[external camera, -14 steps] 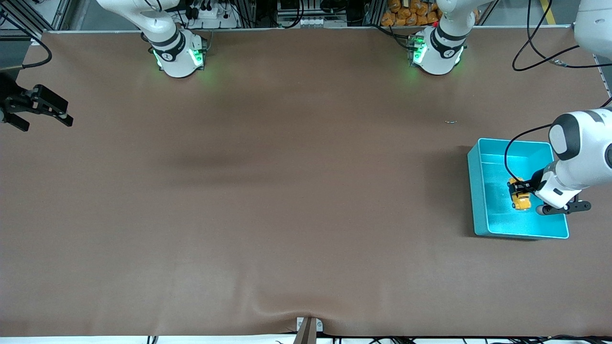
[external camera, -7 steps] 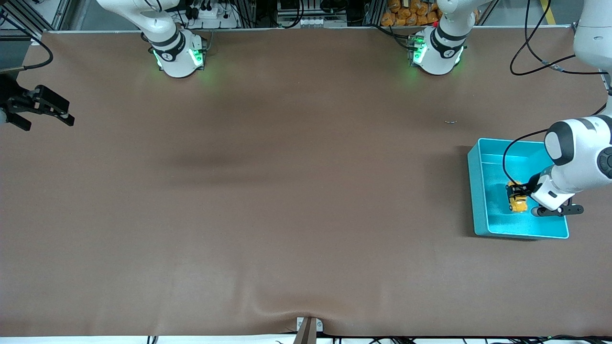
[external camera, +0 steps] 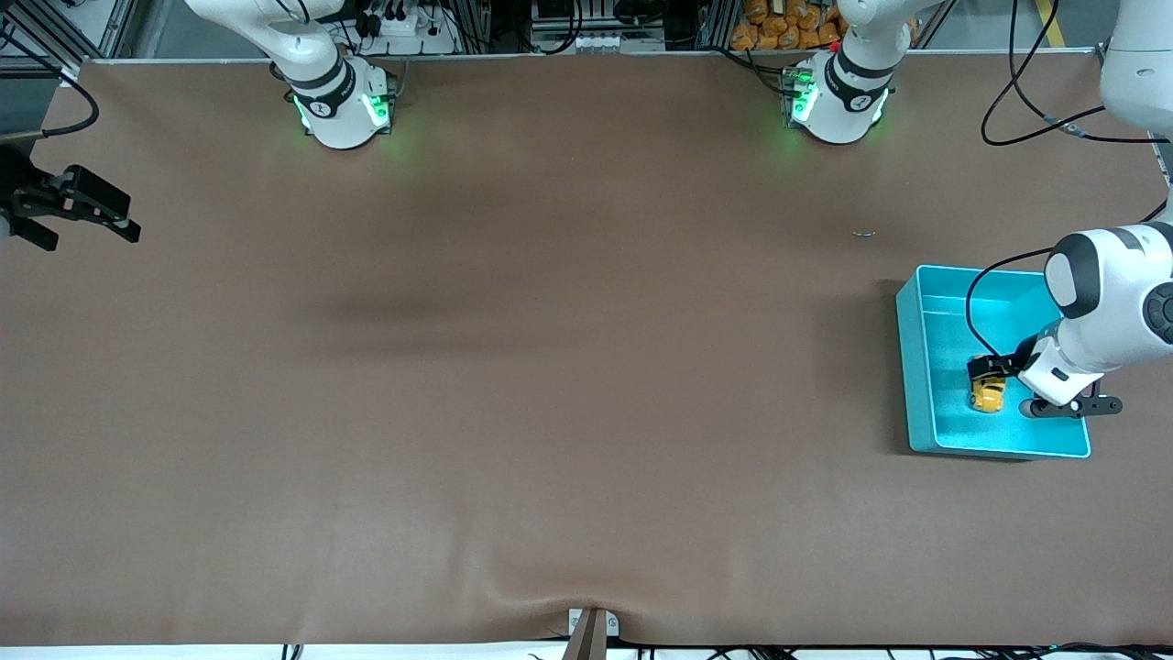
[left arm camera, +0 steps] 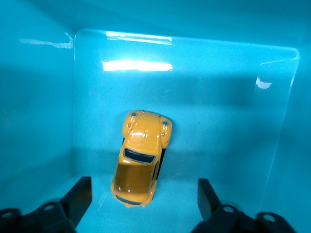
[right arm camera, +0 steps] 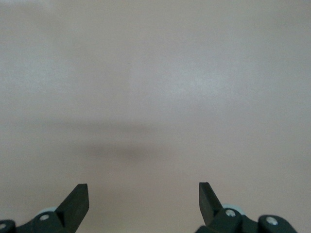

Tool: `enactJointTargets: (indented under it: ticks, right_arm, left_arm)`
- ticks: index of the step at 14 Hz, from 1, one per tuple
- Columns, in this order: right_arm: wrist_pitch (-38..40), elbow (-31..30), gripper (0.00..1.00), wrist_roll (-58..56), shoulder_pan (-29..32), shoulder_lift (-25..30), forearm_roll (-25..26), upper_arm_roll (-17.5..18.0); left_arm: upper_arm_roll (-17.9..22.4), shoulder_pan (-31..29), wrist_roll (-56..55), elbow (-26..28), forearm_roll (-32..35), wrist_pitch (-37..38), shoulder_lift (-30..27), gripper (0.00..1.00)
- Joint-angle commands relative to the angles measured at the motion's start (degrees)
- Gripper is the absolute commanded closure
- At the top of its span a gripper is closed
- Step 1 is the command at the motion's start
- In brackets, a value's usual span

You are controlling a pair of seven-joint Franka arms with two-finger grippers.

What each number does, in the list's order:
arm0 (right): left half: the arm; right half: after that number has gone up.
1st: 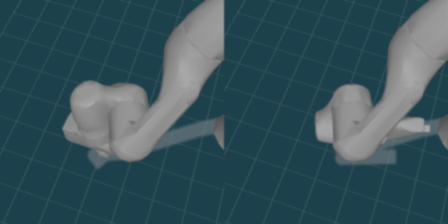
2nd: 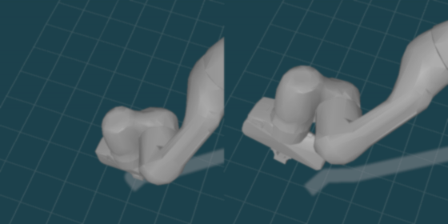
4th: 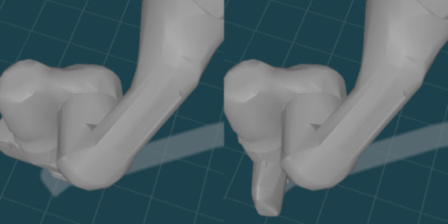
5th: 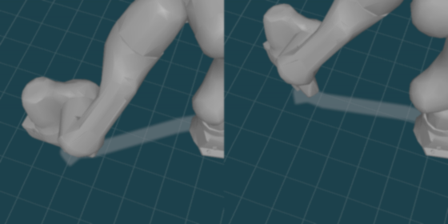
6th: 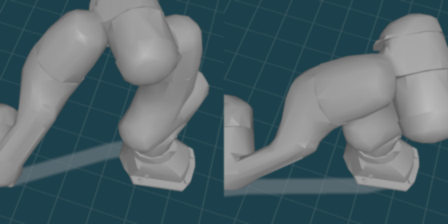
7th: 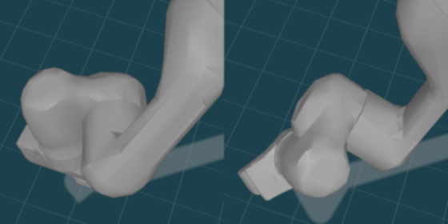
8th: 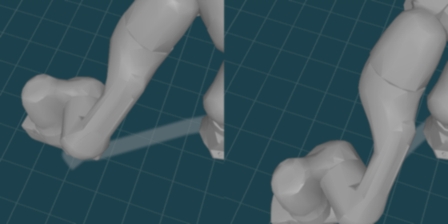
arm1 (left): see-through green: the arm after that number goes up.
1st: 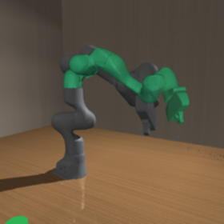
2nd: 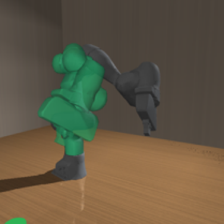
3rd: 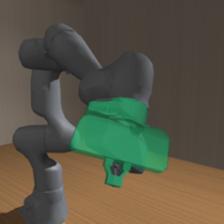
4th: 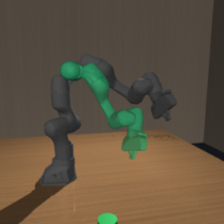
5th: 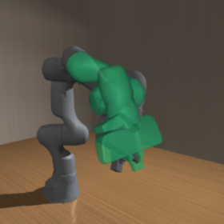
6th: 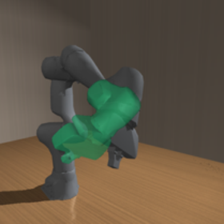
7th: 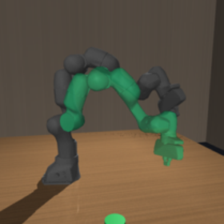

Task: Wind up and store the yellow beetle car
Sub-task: 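Open the left gripper to release the car inside the bin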

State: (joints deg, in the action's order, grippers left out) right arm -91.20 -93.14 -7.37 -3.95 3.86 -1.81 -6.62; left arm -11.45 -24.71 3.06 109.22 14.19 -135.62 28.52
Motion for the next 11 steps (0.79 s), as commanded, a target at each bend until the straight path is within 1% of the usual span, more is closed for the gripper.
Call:
enactJointTargets:
  ticks: [1,3,5,8,11]
  right_arm:
    - [0.6,0.5,0.0,0.8,0.3,-0.3,0.2,0.2]
    - [0.6,0.5,0.0,0.8,0.3,-0.3,0.1,0.2]
    - [0.6,0.4,0.0,0.8,0.4,-0.3,0.1,0.2]
    - [0.6,0.4,0.0,0.9,0.4,-0.3,0.1,0.2]
    - [0.6,0.4,0.0,0.8,0.5,-0.3,0.1,0.2]
  left_arm:
    - [-0.8,0.1,-0.6,0.1,1.5,0.5,-3.5,0.0]
    - [-1.5,0.2,-0.4,-0.1,1.5,1.9,-5.8,0.0]
    - [-2.9,0.1,-0.3,-0.2,1.5,4.4,-9.5,0.0]
    - [-5.9,0.1,-0.4,-1.3,0.6,8.6,-14.2,0.0]
    - [-9.2,0.0,-1.4,-4.4,-2.4,16.9,-15.8,0.0]
